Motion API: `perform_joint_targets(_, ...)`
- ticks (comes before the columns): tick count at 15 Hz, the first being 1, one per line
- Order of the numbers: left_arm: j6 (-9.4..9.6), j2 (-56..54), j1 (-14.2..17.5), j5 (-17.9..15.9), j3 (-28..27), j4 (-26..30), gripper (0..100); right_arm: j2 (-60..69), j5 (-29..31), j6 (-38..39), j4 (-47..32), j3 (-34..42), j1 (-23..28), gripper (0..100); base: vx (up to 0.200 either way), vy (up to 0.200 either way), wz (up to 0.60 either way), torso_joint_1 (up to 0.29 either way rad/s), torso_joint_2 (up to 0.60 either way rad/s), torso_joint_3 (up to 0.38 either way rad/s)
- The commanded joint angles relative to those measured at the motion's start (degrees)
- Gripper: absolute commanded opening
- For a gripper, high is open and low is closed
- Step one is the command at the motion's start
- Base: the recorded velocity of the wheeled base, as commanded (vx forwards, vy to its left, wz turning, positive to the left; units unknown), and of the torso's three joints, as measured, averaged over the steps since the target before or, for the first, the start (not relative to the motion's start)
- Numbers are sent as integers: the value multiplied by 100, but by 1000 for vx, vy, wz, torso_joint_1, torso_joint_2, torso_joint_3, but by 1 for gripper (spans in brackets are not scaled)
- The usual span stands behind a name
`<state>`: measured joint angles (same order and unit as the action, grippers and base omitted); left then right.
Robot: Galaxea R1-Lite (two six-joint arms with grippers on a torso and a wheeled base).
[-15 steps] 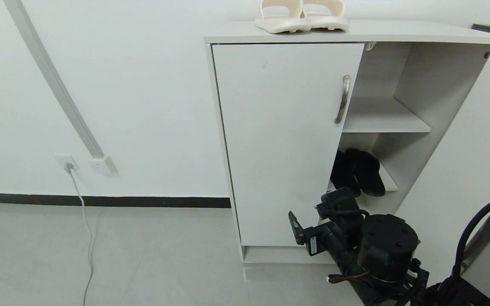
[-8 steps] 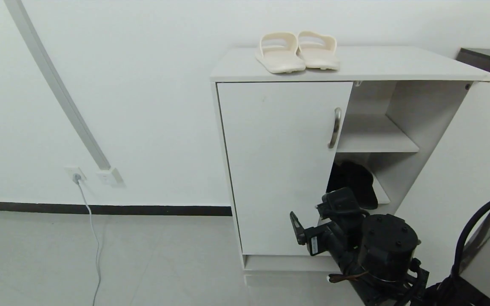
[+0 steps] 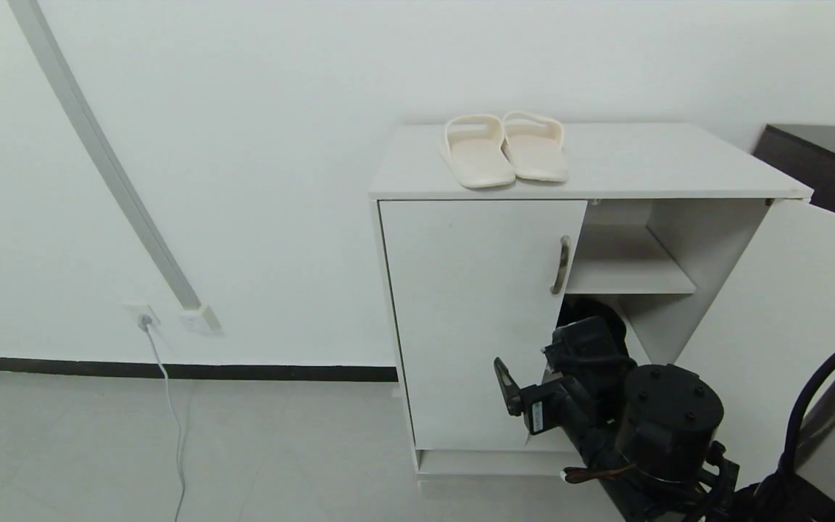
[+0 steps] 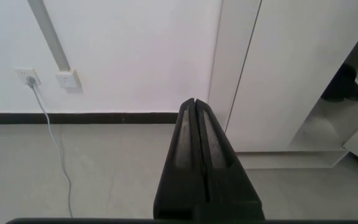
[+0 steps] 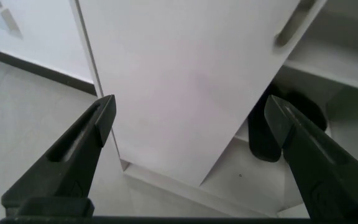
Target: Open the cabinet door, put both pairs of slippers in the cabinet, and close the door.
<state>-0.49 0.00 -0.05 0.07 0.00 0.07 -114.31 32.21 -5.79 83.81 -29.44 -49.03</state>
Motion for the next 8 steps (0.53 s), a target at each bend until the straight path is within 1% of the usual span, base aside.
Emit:
perform_joint_targets(1, -4, 9, 5, 1, 0, 1, 0, 32, -4, -1, 4, -9, -1, 100, 0, 0, 0, 178, -476, -315)
perform_joint_targets(8, -4, 9, 5, 1, 0, 1, 0, -3, -22, -1, -31, -79, 25, 100, 0, 0, 0, 200, -507, -318)
